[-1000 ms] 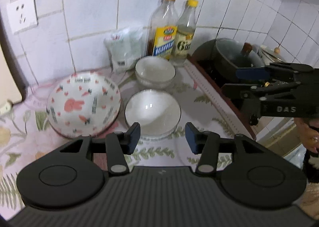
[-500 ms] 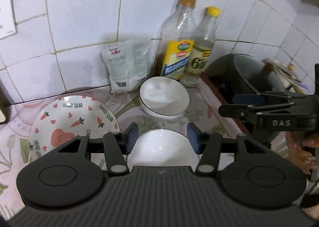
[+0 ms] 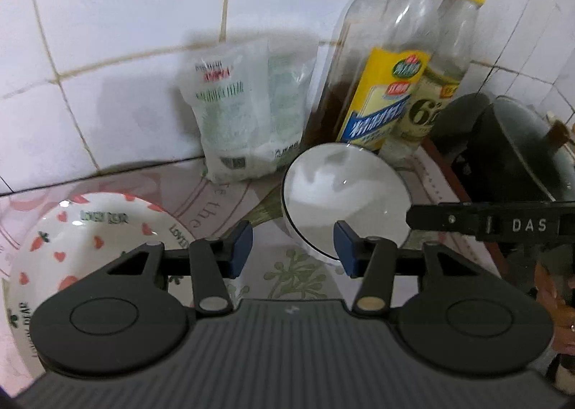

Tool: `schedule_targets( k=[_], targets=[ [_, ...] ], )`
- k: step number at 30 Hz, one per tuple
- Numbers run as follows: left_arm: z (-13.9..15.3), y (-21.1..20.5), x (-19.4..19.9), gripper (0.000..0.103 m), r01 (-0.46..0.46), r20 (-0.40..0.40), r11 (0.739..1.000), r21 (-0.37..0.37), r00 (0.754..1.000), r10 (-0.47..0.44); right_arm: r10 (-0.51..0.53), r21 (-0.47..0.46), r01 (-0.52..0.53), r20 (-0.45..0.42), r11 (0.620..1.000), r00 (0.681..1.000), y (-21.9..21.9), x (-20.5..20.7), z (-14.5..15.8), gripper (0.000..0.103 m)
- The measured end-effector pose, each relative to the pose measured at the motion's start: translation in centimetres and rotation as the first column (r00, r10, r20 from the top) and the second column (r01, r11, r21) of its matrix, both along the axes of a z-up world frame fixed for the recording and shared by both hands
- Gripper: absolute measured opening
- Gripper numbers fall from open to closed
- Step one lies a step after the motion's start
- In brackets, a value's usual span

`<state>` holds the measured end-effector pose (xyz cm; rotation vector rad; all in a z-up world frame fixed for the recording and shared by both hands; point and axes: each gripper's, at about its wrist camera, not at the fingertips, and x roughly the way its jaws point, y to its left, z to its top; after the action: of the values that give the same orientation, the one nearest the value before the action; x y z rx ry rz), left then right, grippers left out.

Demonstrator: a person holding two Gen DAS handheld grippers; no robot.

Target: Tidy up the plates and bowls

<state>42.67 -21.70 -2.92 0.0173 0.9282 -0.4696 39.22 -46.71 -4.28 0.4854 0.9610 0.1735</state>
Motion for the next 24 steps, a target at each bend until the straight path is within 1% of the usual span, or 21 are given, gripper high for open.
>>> schedule_targets(
  k=[2,3,4,6,7,8,10,12,14,18,20,22,24],
  targets=[
    [-0.8,-0.3,0.8,0.047,-0.004,-0.017,1.000,0.008,1.000,0.004,-0.004,0.009,0.005,-0.015,1.000,1.000,0.0,0.7,-0.8,0.056],
    [-1.1,-0.5,1.0,0.042,-0.003,-0.020,1.000,0.017,1.000,0.003,-0.007,0.014,0.007,-0.023,1.000,1.000,0.1,1.0,-1.2,0.054],
    [-1.3,-0.8,1.3,0.040,-0.001,-0.020,1.000,0.025,1.000,0.002,-0.009,0.017,0.009,-0.030,1.000,1.000,0.1,1.2,-1.4,0.051],
    [-1.6,-1.0,1.5,0.028,0.030,-0.024,0.999,0.016,0.999,-0.029,-0.014,0.019,0.014,-0.039,1.000,0.999,0.2,1.4,-1.9,0.040],
    [-1.9,-1.0,1.6,0.025,0.055,-0.033,0.998,-0.001,0.998,-0.055,-0.016,0.027,0.017,-0.043,0.999,0.999,0.2,1.4,-2.1,0.026],
    [-2.0,-0.9,1.7,0.022,0.061,-0.044,0.998,-0.018,0.997,-0.062,-0.018,0.039,0.020,-0.049,0.999,0.999,0.1,1.5,-2.4,0.024],
    [-2.2,-0.7,1.9,0.021,0.055,-0.056,0.997,-0.044,0.997,-0.058,-0.027,0.061,0.030,-0.047,0.998,0.999,-0.2,1.4,-2.6,0.024],
    [-2.3,-0.7,2.1,0.021,0.045,-0.063,0.998,-0.052,0.997,-0.048,-0.026,0.066,0.030,-0.048,0.997,0.998,-0.4,1.5,-2.7,0.024],
    [-2.3,-0.6,2.3,0.019,0.032,-0.072,0.998,-0.059,0.997,-0.036,-0.022,0.054,0.025,-0.051,0.998,0.998,-0.3,1.6,-2.6,0.024],
    [-2.5,-0.7,2.2,0.017,0.016,-0.064,0.998,-0.055,0.998,-0.020,-0.019,0.009,0.020,-0.060,1.000,0.998,0.4,2.3,-2.7,0.025],
    [-2.3,-0.8,2.1,0.016,0.015,-0.062,0.999,-0.050,0.998,-0.018,-0.029,-0.007,0.028,-0.061,1.000,0.998,0.7,2.4,-2.8,0.023],
    [-2.0,-0.6,1.9,0.016,0.044,-0.073,0.997,-0.071,0.996,-0.049,-0.038,-0.044,0.035,-0.062,0.998,0.997,1.1,2.0,-2.4,0.021],
    [-1.4,0.1,1.5,0.016,0.051,-0.092,0.994,-0.100,0.994,-0.060,-0.054,-0.047,0.052,-0.037,0.998,0.998,1.0,1.3,-1.5,0.021]
  ],
)
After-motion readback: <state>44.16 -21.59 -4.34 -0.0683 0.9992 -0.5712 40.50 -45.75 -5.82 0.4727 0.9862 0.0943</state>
